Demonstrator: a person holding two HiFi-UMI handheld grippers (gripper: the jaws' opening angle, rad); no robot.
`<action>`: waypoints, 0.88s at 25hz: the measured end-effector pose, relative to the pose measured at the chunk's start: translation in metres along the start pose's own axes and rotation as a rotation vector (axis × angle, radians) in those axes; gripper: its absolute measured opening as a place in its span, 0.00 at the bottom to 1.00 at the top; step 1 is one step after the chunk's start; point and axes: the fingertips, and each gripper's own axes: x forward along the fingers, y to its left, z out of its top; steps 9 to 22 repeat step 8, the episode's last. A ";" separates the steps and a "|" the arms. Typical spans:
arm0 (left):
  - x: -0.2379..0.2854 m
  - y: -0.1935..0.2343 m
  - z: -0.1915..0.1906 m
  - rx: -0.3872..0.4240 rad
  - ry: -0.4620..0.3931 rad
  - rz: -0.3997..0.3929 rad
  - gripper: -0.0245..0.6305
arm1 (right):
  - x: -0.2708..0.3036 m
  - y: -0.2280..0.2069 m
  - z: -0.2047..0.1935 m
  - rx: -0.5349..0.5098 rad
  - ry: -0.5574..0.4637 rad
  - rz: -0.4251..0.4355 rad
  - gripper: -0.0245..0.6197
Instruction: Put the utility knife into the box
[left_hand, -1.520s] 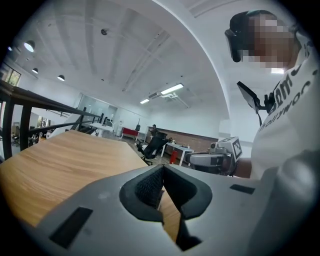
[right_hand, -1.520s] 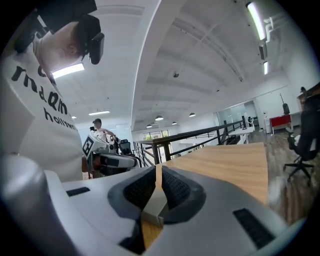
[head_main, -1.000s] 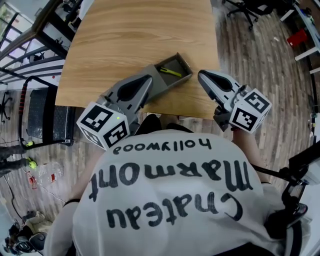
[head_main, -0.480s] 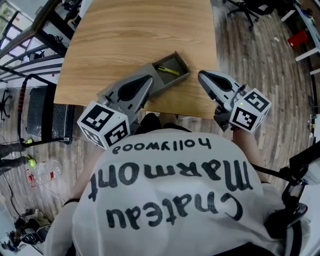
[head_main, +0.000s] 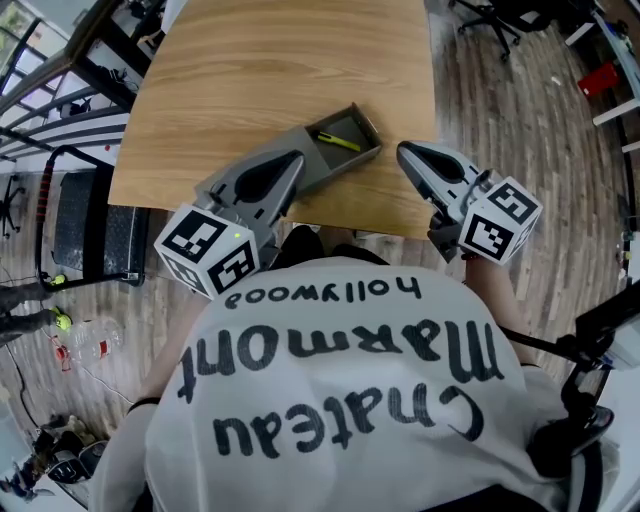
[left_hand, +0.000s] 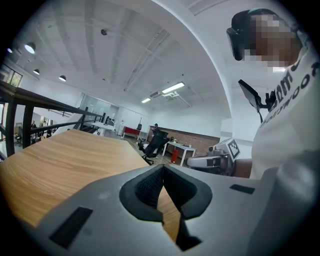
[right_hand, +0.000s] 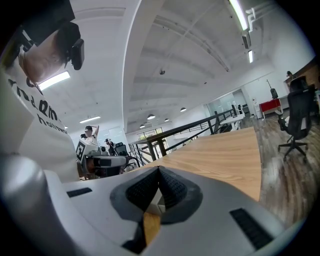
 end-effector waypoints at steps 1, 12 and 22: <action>0.000 0.001 0.001 -0.001 -0.001 0.001 0.05 | 0.001 0.000 0.000 0.000 0.001 0.001 0.05; 0.001 0.001 0.000 -0.005 -0.002 0.001 0.05 | 0.002 -0.002 -0.003 0.001 0.012 0.009 0.05; 0.001 0.001 0.000 -0.005 -0.002 0.001 0.05 | 0.002 -0.002 -0.003 0.001 0.012 0.009 0.05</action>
